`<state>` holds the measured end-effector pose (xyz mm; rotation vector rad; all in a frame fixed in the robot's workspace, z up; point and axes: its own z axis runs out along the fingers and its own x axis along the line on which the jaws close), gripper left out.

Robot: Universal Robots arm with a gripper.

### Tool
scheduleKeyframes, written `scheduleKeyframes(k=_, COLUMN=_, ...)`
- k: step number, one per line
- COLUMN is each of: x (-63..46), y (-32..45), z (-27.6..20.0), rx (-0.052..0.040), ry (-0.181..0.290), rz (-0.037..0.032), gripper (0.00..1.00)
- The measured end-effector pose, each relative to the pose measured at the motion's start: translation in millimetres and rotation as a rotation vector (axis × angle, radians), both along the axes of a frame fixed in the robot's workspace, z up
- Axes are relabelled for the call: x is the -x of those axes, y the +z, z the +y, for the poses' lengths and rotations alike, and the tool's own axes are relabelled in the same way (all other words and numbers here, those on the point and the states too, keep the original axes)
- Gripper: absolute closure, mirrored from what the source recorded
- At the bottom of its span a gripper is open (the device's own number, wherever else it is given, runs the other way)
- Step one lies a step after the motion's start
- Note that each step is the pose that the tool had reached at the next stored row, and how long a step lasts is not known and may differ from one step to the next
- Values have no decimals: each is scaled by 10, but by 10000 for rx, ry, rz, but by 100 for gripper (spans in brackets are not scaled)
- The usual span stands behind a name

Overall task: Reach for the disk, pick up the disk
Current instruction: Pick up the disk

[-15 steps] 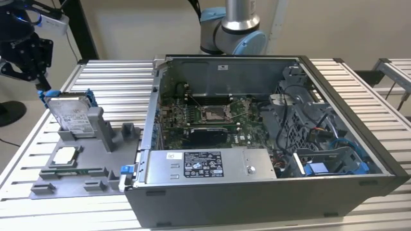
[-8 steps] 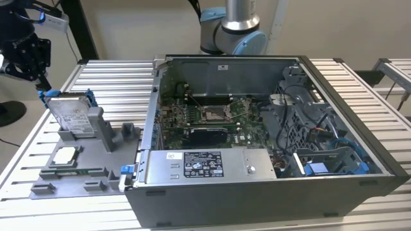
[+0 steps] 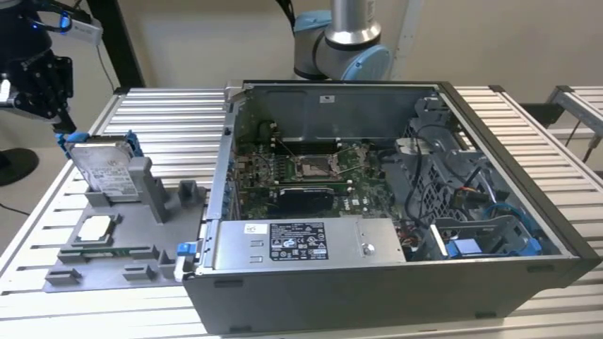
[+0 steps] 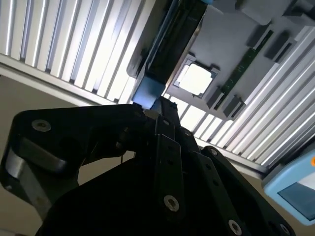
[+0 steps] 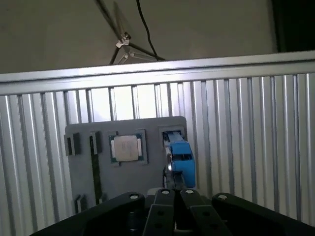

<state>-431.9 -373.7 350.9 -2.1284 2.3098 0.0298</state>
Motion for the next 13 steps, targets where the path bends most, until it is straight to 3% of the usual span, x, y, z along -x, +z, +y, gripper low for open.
scheduleKeyframes(k=10, x=-75, y=-2, z=0, rx=-1, ry=209, rz=1, gripper=100)
scheduleKeyframes(k=11, x=-77, y=-2, z=0, rx=-2, ry=209, rz=0, gripper=0)
scheduleKeyframes(k=13, x=-80, y=-2, z=0, rx=-1, ry=209, rz=0, gripper=0)
